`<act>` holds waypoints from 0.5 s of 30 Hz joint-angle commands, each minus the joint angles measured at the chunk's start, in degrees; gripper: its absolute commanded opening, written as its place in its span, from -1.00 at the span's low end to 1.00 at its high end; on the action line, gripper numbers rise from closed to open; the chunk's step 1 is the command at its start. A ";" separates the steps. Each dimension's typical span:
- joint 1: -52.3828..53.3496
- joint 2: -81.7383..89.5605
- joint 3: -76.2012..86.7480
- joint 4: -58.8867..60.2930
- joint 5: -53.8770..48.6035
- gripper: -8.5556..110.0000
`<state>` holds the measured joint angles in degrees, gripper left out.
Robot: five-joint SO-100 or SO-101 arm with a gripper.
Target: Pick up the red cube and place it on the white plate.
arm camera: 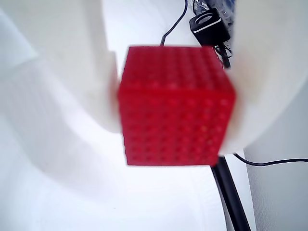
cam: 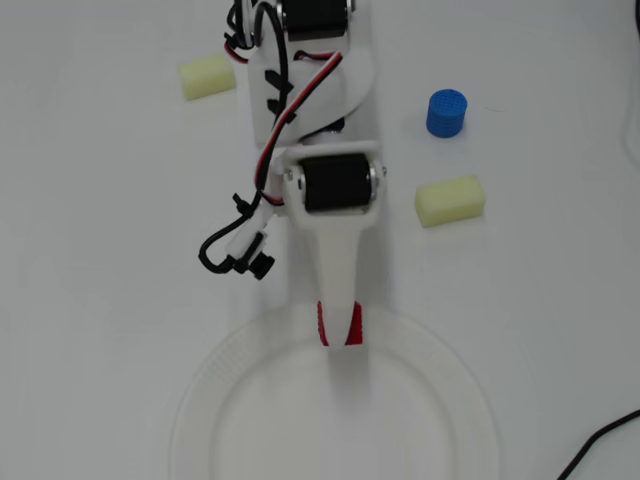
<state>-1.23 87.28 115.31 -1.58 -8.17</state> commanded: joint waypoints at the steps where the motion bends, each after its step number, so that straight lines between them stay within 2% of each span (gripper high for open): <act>1: -0.44 -1.23 -4.22 1.05 -0.44 -0.74; 15: 0.70 4.66 -6.94 16.52 1.49 -0.40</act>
<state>-1.14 86.04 110.83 11.07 -7.29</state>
